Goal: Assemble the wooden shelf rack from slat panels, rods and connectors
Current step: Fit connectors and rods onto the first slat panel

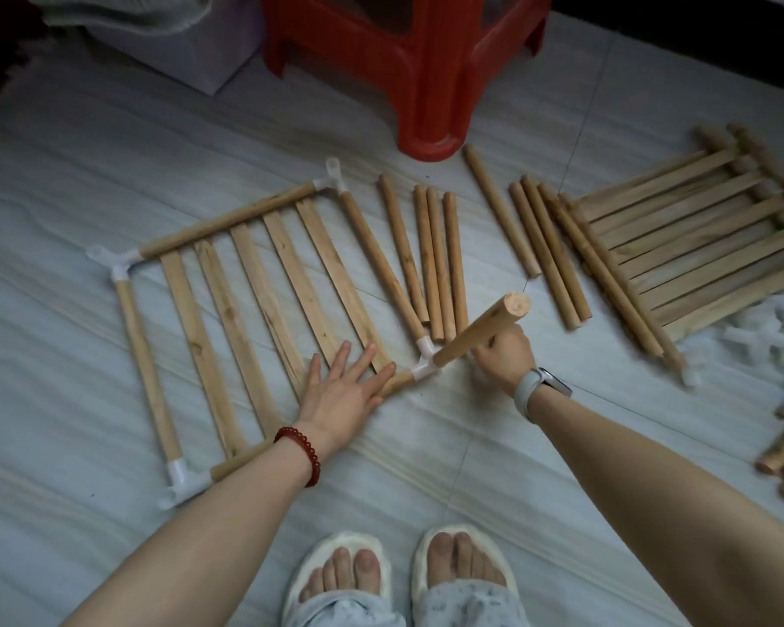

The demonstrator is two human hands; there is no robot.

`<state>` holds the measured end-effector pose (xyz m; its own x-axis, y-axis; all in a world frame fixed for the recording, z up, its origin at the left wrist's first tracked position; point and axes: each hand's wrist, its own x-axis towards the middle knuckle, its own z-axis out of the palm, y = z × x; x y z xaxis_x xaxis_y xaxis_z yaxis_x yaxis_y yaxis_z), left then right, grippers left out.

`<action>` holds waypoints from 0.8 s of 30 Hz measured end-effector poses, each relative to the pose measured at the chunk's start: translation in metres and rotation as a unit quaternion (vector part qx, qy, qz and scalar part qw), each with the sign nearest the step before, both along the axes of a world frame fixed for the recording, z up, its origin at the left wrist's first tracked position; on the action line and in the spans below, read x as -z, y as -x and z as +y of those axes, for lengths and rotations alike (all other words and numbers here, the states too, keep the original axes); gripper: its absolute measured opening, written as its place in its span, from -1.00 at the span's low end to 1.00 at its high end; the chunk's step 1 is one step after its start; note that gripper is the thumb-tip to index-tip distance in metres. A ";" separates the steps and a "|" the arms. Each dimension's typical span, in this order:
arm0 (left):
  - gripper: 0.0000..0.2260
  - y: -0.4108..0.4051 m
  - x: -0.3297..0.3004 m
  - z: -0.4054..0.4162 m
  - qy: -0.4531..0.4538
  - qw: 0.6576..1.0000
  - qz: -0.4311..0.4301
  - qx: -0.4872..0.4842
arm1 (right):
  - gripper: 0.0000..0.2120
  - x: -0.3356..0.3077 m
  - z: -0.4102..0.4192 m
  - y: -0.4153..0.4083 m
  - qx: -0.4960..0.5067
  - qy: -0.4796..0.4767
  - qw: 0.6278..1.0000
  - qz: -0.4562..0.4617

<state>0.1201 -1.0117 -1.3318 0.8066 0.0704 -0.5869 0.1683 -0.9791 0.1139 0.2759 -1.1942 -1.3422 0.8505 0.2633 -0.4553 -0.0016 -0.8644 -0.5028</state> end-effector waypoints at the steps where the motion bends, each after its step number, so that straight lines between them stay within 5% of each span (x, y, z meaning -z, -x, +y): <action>1: -0.56 0.000 0.001 0.000 0.002 1.000 -0.004 -0.005 | -0.77 0.003 0.007 0.000 -0.006 0.004 1.000 0.002; 9: -0.56 -0.011 0.004 -0.001 -0.013 1.000 -0.004 -0.027 | -0.76 0.005 0.007 0.009 0.065 0.073 0.994 0.042; 12: -0.55 -0.016 0.003 -0.004 -0.011 0.999 -0.004 -0.032 | -0.84 -0.010 -0.009 0.019 0.216 -0.058 0.973 0.050; 17: -0.53 -0.015 -0.013 -0.004 0.056 0.991 -0.026 -0.115 | -0.97 -0.071 -0.015 0.007 0.402 -0.305 0.861 -0.066; 20: -0.49 -0.022 -0.044 0.003 0.096 0.975 -0.103 -0.169 | -0.89 -0.126 -0.004 -0.009 0.389 -0.352 0.838 -0.150; 24: -0.44 -0.038 -0.106 0.018 0.154 0.923 -0.270 -0.226 | -0.96 -0.203 0.014 -0.001 0.230 -0.387 0.848 -0.279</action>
